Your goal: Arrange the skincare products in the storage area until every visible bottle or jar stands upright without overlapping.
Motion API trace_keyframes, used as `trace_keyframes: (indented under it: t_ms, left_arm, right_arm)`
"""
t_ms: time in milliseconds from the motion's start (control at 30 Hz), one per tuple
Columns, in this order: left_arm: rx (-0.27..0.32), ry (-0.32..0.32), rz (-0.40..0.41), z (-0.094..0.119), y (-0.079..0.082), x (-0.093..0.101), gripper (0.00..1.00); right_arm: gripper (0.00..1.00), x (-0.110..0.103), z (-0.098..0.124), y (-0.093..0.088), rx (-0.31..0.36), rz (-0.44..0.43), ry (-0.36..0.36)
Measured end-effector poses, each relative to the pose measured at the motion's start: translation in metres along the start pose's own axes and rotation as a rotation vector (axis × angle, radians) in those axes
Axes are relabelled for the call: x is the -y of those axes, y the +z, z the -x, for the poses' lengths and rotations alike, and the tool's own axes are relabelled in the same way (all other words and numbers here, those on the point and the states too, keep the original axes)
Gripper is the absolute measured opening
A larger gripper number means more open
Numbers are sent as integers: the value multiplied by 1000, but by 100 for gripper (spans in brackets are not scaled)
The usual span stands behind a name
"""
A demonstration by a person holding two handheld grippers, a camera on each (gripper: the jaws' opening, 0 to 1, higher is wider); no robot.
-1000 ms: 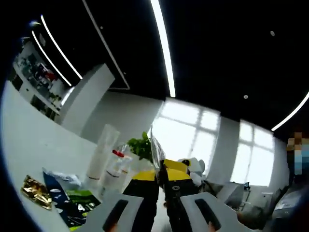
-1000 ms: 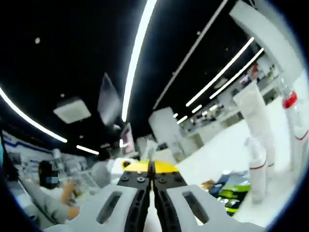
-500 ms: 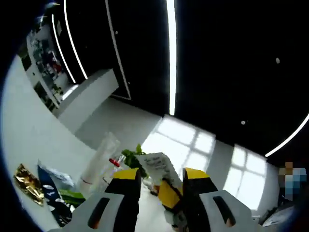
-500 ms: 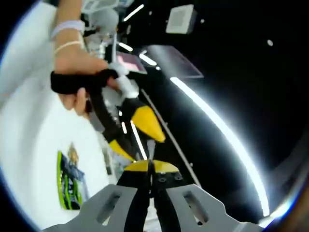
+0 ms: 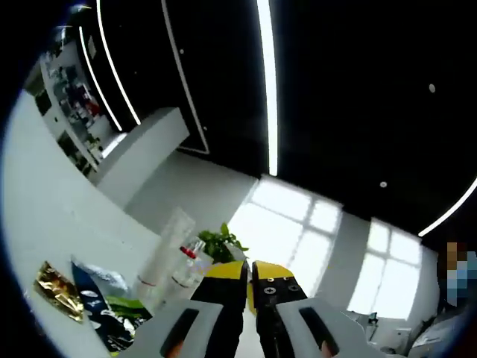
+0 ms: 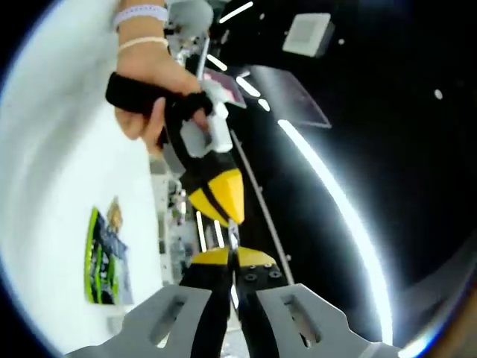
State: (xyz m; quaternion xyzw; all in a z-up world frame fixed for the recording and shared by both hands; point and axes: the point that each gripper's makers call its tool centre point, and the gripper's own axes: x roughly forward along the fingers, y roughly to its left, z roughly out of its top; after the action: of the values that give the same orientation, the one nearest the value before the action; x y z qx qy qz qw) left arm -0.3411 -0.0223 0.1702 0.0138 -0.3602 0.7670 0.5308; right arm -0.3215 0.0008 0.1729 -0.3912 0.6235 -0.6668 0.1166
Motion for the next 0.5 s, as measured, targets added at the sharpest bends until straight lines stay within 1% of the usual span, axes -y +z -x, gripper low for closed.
trace_keyframes:
  t_ms: [67,100,167,200,267,333,367,400,433,500]
  left_arm:
    - [-4,19,5,1,1,-5,1]
    - [-4,22,6,1,1,-6,1]
    - [-3,38,14,2,3,-10,0]
    - [1,45,15,3,4,-12,0]
    - [28,69,22,7,10,-17,0]
    - [85,94,68,12,23,-24,0]
    - [107,98,79,15,28,-26,0]
    - [136,115,121,21,36,-33,0]
    - [158,119,155,25,42,-37,0]
    - [212,108,244,33,54,-45,0]
  right_arm:
    - [0,-2,1,-1,-4,0,15]
    - [0,-3,-2,-2,-4,-20,25]
    - [2,-7,-5,-5,-7,-103,39]
    - [2,-7,-4,-6,-13,-102,39]
    - [3,-6,-4,-8,-26,-106,36]
    - [1,-5,-3,-14,-41,-144,28]
    - [0,-2,-3,-20,-72,-160,17]
    - [0,4,-2,-25,-94,-173,-6]
    - [0,9,-3,-31,-106,-211,-28]
    - [0,12,-3,-38,-120,-290,-38]
